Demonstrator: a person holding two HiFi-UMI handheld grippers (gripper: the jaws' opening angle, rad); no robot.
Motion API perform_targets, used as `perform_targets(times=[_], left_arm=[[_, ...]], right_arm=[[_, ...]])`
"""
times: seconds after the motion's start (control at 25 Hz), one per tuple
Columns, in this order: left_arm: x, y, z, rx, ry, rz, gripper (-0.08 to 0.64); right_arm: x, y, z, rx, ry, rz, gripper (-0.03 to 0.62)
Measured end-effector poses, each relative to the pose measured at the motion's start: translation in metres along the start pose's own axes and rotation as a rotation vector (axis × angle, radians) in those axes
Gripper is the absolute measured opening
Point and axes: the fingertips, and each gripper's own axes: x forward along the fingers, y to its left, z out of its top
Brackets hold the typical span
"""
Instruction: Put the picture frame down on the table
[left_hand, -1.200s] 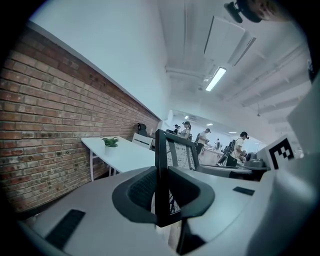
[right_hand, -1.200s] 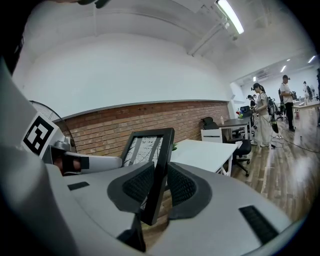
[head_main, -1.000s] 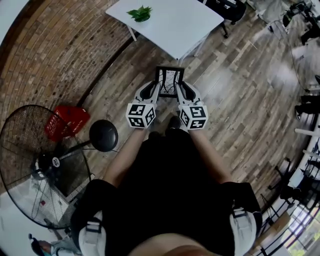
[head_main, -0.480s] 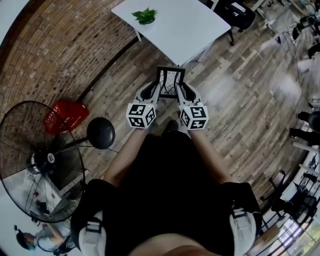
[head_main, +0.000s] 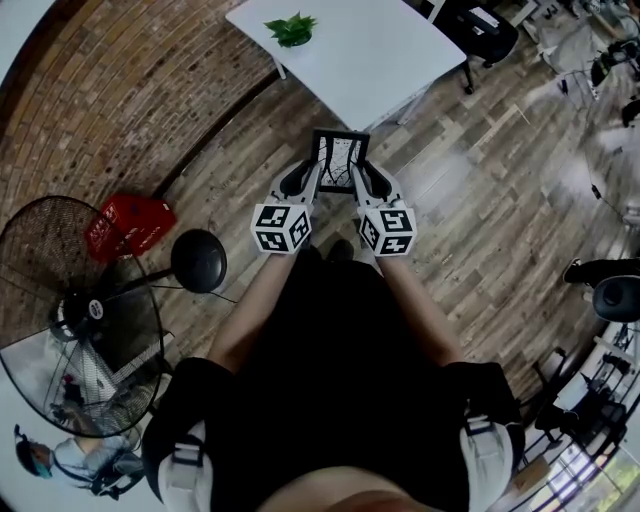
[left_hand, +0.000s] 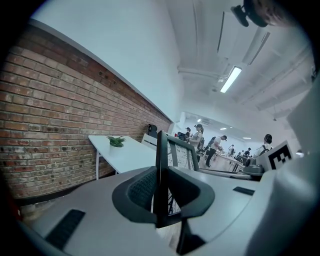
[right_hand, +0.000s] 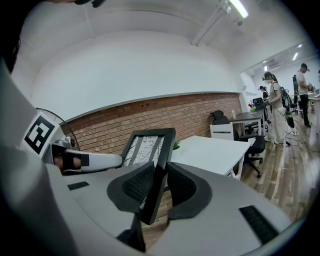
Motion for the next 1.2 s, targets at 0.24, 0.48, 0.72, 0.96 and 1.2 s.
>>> perform_targets(times=[0.24,0.48,0.72,0.96,1.2], left_arm=[[0.006,-0.008,0.002,0.005,-0.004,-0.015,0.082],[0.004,-0.008,0.001,-0.004,-0.003,-0.014,0.081],[0.011,-0.005,0.008,0.002,-0.005,-0.023,0.081],[0.014,0.005,0.026,0.029,-0.023,-0.015,0.081],[0.028,0.016,0.028,0.036,-0.003,-0.021,0.081]], right_arm=[[-0.003,-0.009,0.002,0.005,-0.001,-0.010,0.081],[-0.003,-0.008,0.001,0.007,-0.002,-0.004,0.081],[0.006,-0.013,0.007,0.006,-0.013,-0.007,0.080],[0.021,-0.008,0.023,0.005,-0.037,0.001,0.079],[0.038,-0.014,0.019,0.019,-0.017,-0.006,0.080]])
